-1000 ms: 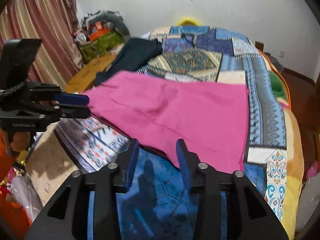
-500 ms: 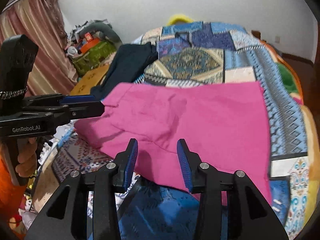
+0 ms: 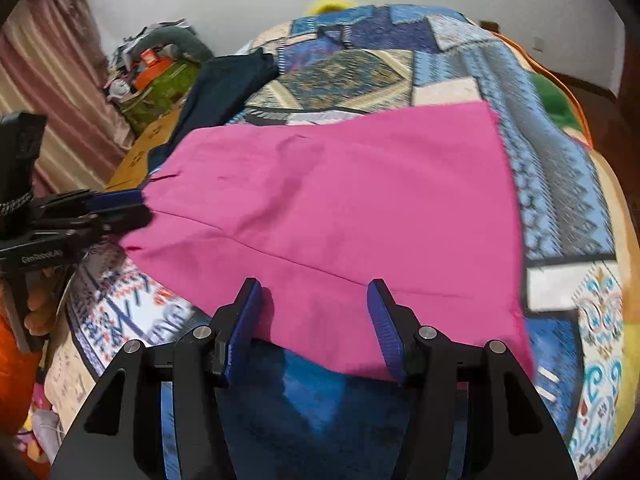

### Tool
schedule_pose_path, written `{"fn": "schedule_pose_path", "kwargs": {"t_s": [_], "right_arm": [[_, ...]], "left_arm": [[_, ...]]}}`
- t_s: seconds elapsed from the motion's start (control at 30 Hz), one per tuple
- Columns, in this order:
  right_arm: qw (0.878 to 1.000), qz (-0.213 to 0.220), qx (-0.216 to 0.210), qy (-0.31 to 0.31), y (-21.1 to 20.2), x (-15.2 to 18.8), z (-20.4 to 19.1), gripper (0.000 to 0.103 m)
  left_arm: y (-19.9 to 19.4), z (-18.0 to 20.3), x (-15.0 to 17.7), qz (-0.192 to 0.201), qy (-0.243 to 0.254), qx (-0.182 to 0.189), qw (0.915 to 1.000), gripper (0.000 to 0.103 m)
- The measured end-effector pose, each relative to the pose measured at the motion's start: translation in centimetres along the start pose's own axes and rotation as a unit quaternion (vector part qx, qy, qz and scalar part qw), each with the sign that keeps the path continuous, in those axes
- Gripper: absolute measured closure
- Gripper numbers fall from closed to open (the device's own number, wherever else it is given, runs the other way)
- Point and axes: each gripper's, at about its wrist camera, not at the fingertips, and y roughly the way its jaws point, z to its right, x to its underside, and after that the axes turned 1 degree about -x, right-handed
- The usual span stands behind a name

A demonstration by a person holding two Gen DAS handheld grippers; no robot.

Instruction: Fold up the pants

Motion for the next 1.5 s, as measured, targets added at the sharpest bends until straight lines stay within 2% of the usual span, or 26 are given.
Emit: {"fn": "schedule_pose_path", "kwargs": {"t_s": [0.07, 0.13, 0.27, 0.4, 0.57, 0.67, 0.83, 1.0, 1.23, 1.33, 1.5], "right_arm": [[1.000, -0.004, 0.005, 0.010, -0.3, 0.3, 1.0, 0.052], [1.000, -0.005, 0.017, 0.017, -0.7, 0.7, 2.0, 0.052], [0.999, -0.001, 0.037, 0.025, -2.0, 1.4, 3.3, 0.052], [0.998, 0.004, 0.046, 0.032, -2.8, 1.9, 4.1, 0.052], [0.998, 0.003, 0.059, 0.033, -3.4, 2.2, 4.4, 0.052], [0.998, 0.005, 0.060, 0.034, -4.1, 1.8, 4.4, 0.052], [0.997, 0.035, 0.065, 0.022, -5.7, -0.1, 4.1, 0.052], [0.995, 0.064, 0.072, 0.006, -6.5, -2.6, 4.1, 0.052], [0.992, 0.085, 0.093, -0.003, -5.1, -6.7, 5.2, 0.052], [0.991, 0.083, 0.101, -0.003, -4.1, -8.4, 6.3, 0.052], [0.992, 0.063, 0.113, 0.010, -0.8, -11.5, 9.1, 0.052]], "left_arm": [[-0.6, -0.3, 0.4, 0.007, 0.000, -0.003, 1.0000, 0.056], [-0.9, -0.6, 0.7, 0.009, -0.002, -0.005, 0.9999, 0.050], [-1.5, -1.6, 1.5, 0.008, -0.021, 0.007, 0.9997, 0.047], [-2.0, -2.8, 2.1, 0.007, -0.036, -0.012, 0.9992, 0.047], [-2.4, -4.4, 2.3, 0.000, -0.058, 0.001, 0.9983, 0.046], [-3.0, -4.5, 1.6, 0.009, -0.056, -0.010, 0.9984, 0.047], [-3.5, -5.0, -0.9, 0.032, -0.054, -0.022, 0.9978, 0.047], [-2.1, -6.1, -4.2, 0.032, -0.066, -0.023, 0.9971, 0.047], [2.1, -8.1, -7.5, 0.003, -0.105, -0.008, 0.9944, 0.050], [3.9, -8.8, -8.3, -0.016, -0.122, 0.003, 0.9924, 0.056], [6.2, -9.6, -8.7, -0.035, -0.132, 0.000, 0.9907, 0.059]]}}
